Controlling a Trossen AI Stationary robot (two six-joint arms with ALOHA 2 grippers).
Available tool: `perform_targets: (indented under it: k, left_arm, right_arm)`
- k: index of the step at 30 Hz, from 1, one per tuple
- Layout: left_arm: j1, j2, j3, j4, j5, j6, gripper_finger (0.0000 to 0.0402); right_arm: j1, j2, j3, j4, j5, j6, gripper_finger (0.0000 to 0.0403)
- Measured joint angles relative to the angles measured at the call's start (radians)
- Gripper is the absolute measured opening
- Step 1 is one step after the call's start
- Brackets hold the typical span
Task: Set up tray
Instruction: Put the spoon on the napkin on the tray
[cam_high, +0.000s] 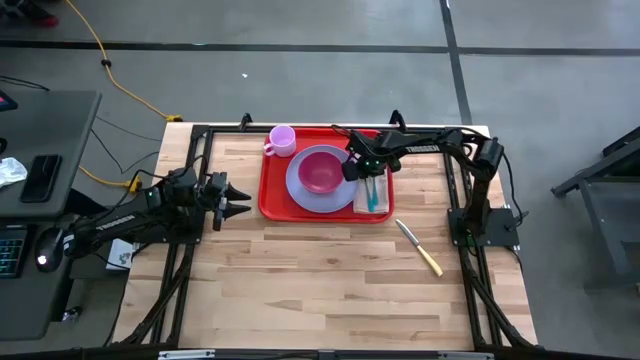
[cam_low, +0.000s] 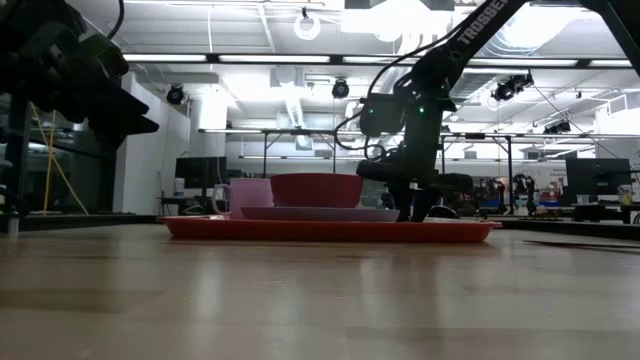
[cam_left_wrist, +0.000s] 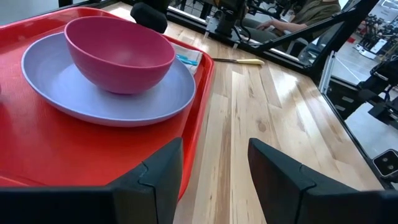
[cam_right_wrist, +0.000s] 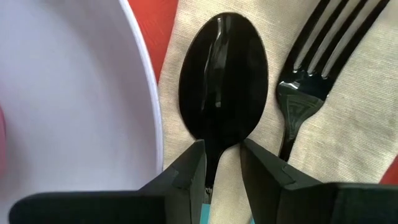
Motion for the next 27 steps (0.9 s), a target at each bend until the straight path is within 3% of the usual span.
perform_targets:
  k: [27]
  left_arm:
    - [0.000,0.000,0.000,0.000,-0.002,0.000,0.0211]
  right_arm:
    - [-0.034,0.002,-0.002,0.029,0.014,0.026,0.0082]
